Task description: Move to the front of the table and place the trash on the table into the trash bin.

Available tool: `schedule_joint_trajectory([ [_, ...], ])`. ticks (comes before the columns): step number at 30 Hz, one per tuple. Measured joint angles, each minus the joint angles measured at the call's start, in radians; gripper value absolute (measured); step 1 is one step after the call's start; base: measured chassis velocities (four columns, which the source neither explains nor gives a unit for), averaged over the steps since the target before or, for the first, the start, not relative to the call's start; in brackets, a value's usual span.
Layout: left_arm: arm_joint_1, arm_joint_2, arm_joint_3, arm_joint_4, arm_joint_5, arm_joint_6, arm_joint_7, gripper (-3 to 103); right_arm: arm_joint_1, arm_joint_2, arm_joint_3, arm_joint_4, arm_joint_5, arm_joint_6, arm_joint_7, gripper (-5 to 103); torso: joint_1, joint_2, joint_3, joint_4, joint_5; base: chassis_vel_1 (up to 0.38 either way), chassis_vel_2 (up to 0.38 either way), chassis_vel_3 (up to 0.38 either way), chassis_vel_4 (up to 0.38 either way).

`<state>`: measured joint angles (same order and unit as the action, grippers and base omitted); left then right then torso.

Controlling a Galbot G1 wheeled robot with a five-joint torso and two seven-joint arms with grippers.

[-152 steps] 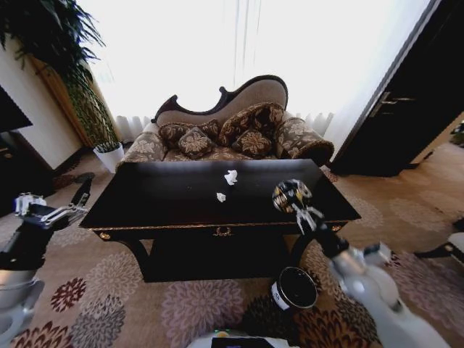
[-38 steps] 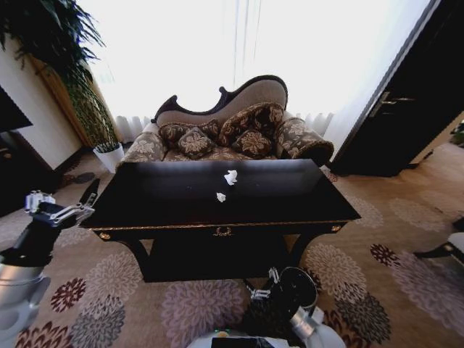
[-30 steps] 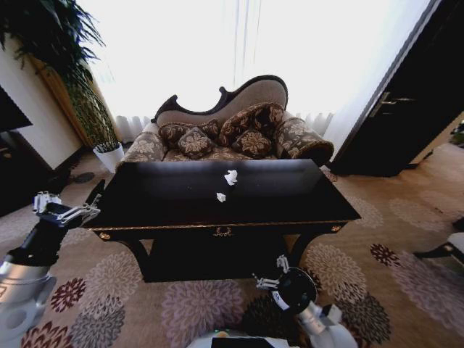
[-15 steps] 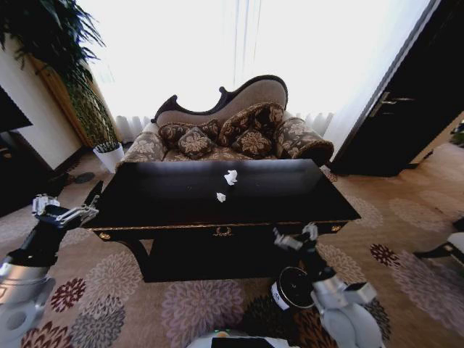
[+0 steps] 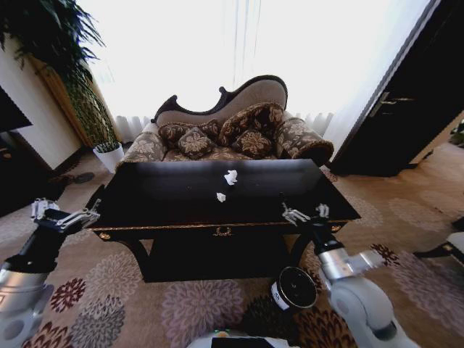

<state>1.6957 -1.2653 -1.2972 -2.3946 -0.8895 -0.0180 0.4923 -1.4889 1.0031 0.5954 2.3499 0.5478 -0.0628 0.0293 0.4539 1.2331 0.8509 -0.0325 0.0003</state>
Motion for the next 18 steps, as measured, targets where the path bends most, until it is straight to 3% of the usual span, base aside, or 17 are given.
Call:
schedule_joint_trajectory([
  [2, 0.013, -0.015, 0.002, -0.005, 0.017, 0.0, 0.001, 100, 0.036, -0.096, -0.028, -0.045, -0.002, 0.0, 0.023, 100, 0.0, 0.0, 0.0, -0.0001, -0.0003, 0.0, 0.0, 0.0, 0.0],
  [3, 0.013, -0.015, 0.002, -0.005, 0.017, 0.0, 0.001, 100, 0.036, -0.096, -0.028, -0.045, -0.002, 0.0, 0.023, 100, 0.0, 0.0, 0.0, -0.0001, -0.0003, 0.0, 0.0, 0.0, 0.0],
  [5, 0.025, -0.032, -0.004, -0.007, 0.031, -0.002, 0.002, 100, 0.102, -0.196, -0.062, -0.117, 0.007, 0.007, 0.031, 100, 0.0, 0.0, 0.0, -0.0001, -0.0005, 0.0, 0.0, 0.0, 0.0],
  [8, 0.042, -0.056, -0.009, -0.014, 0.047, -0.002, 0.002, 100, 0.218, -0.277, -0.132, -0.201, 0.032, 0.007, 0.03, 100, 0.0, 0.0, 0.0, -0.0002, -0.0004, 0.0, 0.0, 0.0, 0.0],
  [11, 0.057, -0.075, -0.01, -0.024, 0.058, -0.002, 0.002, 100, 0.319, -0.307, -0.203, -0.256, 0.049, 0.003, 0.03, 100, 0.0, 0.0, 0.0, -0.0001, -0.0004, 0.0, 0.0, 0.0, 0.0],
  [12, 0.069, -0.091, -0.011, -0.031, 0.069, -0.003, 0.002, 100, 0.421, -0.32, -0.288, -0.311, 0.065, -0.001, 0.032, 100, 0.0, 0.0, 0.0, 0.0001, -0.0005, 0.0, 0.0, 0.0, 0.0],
  [14, 0.082, -0.107, -0.018, -0.037, 0.08, -0.008, 0.002, 100, 0.529, -0.319, -0.39, -0.368, 0.085, -0.012, 0.036, 100, 0.0, 0.0, 0.0, 0.0002, -0.0003, 0.0, 0.0, 0.0, 0.0],
  [16, 0.087, -0.111, -0.022, -0.038, 0.083, -0.01, 0.002, 100, 0.568, -0.314, -0.425, -0.385, 0.094, -0.018, 0.037, 100, 0.0, 0.0, 0.0, 0.0, -0.0003, 0.0, 0.0, 0.0, 0.0],
  [18, 0.104, -0.123, -0.042, -0.043, 0.085, -0.015, 0.002, 100, 0.713, -0.29, -0.545, -0.443, 0.125, -0.033, 0.044, 100, 0.0, 0.0, 0.0, -0.0001, -0.0004, 0.0, 0.0, 0.0, 0.0],
])
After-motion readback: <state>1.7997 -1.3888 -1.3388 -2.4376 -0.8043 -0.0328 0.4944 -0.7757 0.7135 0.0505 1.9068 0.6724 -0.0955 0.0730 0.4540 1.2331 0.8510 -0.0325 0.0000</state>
